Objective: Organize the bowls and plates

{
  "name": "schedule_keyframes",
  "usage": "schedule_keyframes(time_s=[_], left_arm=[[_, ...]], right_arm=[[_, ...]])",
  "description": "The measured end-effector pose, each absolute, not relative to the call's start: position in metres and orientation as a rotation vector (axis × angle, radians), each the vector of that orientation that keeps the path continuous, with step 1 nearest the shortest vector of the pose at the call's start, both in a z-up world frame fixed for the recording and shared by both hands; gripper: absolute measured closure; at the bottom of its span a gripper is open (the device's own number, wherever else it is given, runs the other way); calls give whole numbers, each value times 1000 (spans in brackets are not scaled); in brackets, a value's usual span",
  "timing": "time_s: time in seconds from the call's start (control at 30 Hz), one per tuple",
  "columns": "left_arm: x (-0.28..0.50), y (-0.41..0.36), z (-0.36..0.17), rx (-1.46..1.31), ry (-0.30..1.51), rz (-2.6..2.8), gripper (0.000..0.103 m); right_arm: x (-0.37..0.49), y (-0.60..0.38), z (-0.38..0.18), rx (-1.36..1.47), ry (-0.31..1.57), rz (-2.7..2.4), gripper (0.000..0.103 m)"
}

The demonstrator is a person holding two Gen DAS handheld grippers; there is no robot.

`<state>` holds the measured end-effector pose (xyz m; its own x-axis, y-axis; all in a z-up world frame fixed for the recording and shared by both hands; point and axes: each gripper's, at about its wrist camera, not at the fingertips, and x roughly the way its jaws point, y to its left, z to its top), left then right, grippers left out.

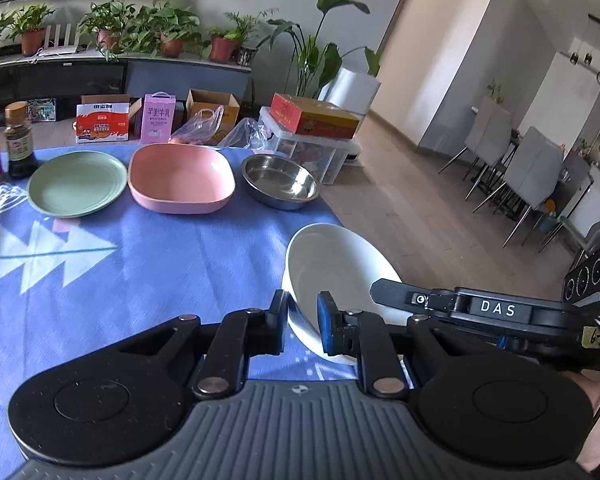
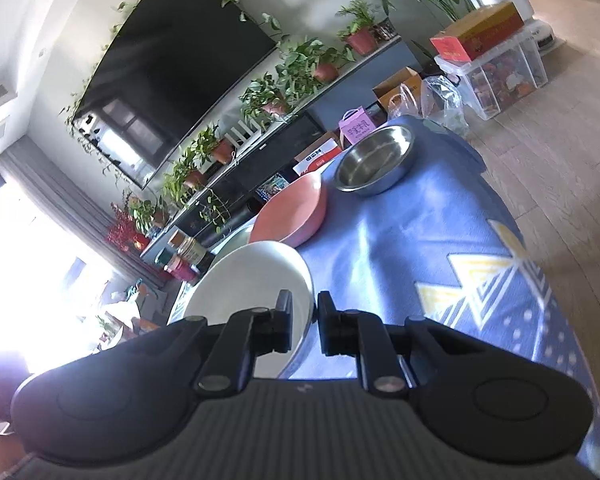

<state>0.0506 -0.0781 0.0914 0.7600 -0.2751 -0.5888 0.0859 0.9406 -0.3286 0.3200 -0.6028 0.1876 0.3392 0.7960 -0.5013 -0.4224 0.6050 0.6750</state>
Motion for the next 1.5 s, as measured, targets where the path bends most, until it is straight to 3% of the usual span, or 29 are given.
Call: schedule_keyframes(time_s=[0.33,0.7,1.5], left_arm=[[-17,-48,96,-345,638,-181,88],[-65,-21,76,-395,651,-167,88],[-87,-26,44,-292,715,-153,88]], right_arm=[[265,-586,212,362,881,888,61],[213,-568,201,266,913,920,61],[161,-547,182,-35,889,902,61]])
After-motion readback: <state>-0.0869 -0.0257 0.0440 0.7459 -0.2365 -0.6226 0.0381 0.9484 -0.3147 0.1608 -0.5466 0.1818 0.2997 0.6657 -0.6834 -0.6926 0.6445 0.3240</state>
